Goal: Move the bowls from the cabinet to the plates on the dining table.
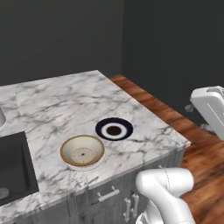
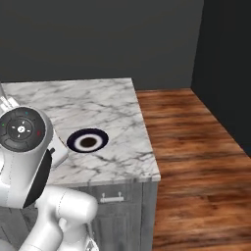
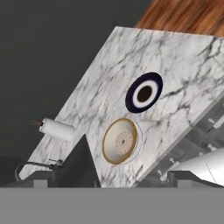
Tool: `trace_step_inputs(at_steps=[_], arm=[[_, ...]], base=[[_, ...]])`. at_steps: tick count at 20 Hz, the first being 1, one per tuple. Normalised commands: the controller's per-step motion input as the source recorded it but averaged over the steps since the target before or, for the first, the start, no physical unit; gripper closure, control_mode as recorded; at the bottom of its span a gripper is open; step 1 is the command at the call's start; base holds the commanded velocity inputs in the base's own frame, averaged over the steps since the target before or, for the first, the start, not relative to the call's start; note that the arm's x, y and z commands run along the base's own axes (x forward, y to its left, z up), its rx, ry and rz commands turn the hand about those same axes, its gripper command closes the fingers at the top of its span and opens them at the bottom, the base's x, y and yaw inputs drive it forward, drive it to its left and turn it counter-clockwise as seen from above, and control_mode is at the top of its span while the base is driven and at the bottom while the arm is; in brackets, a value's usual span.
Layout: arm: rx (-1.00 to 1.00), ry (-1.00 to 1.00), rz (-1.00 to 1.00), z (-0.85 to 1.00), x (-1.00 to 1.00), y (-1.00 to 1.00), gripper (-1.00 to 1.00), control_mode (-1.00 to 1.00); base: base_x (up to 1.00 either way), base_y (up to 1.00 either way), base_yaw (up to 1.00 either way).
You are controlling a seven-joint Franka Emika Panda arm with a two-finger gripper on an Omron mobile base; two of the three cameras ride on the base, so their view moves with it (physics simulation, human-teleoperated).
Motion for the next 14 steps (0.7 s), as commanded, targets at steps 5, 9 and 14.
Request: trace_step_inputs(at_steps=[5,9,14], arm=[[0.00,0.00,0.00,0.00,0.00,0.00,-1.00,1.00],[0.00,0.00,0.00,0.00,0.00,0.00,-1.00,1.00],[0.00,0.00,0.00,0.00,0.00,0.00,-1.00,1.00]], base=[[0.00,0.02,-0.25],[0.00,0.03,-0.25],[0.00,0.03,-0.25]])
